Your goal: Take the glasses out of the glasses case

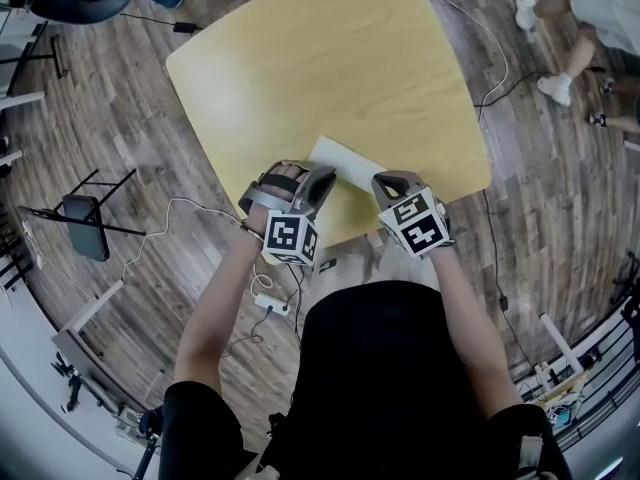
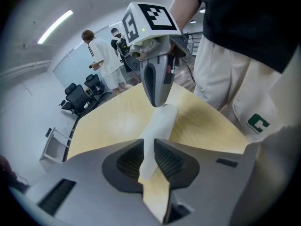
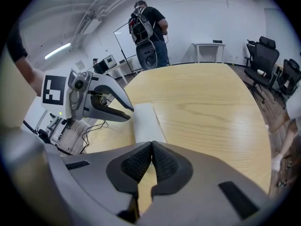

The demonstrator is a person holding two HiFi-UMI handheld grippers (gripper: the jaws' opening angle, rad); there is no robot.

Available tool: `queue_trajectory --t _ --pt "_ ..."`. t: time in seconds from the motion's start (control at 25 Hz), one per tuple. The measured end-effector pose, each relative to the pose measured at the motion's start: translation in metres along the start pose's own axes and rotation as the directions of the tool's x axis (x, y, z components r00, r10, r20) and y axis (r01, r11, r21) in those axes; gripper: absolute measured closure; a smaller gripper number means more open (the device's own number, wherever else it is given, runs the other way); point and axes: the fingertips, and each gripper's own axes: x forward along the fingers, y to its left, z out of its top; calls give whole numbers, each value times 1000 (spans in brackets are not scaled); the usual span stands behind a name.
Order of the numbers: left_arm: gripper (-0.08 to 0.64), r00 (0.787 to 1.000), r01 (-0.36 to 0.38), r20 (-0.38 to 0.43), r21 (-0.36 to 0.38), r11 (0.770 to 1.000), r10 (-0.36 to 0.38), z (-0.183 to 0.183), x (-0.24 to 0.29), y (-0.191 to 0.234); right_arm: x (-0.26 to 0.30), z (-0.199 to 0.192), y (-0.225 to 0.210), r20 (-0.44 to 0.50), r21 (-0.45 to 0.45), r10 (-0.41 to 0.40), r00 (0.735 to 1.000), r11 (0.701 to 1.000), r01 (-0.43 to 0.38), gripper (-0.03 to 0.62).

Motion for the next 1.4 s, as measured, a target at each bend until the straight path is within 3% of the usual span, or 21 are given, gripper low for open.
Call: queue_trajectory --t 0.08,0.2,0.32,0.56,0.88,0.96,1.08,1.28,1.4 --pt "411 999 46 15 -45 998 -45 7 1 1 -4 -1 -1 -5 12 0 1000 1000 0 575" --pt "368 993 121 9 -70 990 -121 13 6 3 -10 -4 -5 -1 34 -4 1000 999 4 575" --pt "296 971 234 -26 -84 969 -237 7 15 4 -13 -7 -10 4 49 -7 1000 999 7 575" --pt "273 881 451 -104 -104 886 -461 -10 33 1 -16 -13 -13 4 71 -6 1000 997 6 575" --pt "259 781 587 -174 -124 800 -600 -18 50 0 -17 -16 -19 9 84 4 1000 996 -5 575" --pt "258 766 603 -189 -120 788 -615 -18 50 0 -16 -14 -20 12 85 4 1000 996 -5 575" --pt "259 784 589 -200 -61 806 -588 -16 50 2 -13 -8 -22 20 89 1 1000 996 -3 575" --pt "262 876 471 -155 80 878 -456 -10 43 2 -8 0 -26 37 109 -10 999 994 6 575" --pt "264 915 397 -137 142 907 -379 -8 40 0 -3 1 -25 31 105 -9 999 994 6 575"
